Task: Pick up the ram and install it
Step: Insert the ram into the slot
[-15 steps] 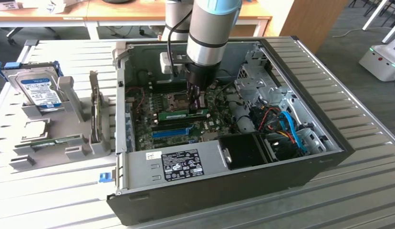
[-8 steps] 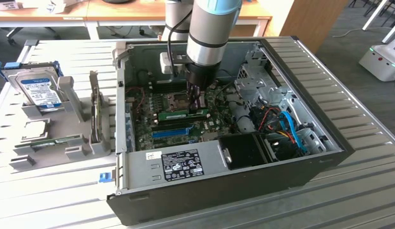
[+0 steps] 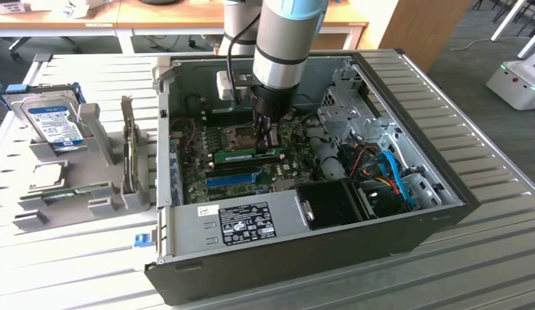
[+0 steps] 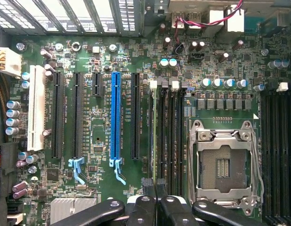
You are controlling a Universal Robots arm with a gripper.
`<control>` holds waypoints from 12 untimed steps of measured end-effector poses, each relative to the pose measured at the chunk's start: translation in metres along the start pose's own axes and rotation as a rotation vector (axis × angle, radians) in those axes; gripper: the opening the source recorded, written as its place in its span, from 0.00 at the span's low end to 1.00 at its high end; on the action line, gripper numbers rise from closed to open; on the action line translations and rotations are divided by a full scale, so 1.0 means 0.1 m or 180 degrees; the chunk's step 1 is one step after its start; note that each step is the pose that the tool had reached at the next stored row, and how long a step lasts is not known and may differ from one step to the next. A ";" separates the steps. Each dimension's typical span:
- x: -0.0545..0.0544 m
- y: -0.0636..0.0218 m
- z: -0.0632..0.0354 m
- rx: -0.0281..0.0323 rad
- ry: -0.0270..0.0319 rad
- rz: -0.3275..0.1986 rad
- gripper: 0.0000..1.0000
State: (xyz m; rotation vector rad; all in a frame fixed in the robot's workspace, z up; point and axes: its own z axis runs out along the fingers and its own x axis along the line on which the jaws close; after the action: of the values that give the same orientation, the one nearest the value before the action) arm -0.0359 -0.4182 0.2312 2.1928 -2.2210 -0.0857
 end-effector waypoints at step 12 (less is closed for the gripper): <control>0.00 -0.001 0.026 0.0000 0.0000 0.0000 0.12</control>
State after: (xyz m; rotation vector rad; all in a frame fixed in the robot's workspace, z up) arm -0.0359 -0.4183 0.2285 2.1929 -2.2211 -0.0858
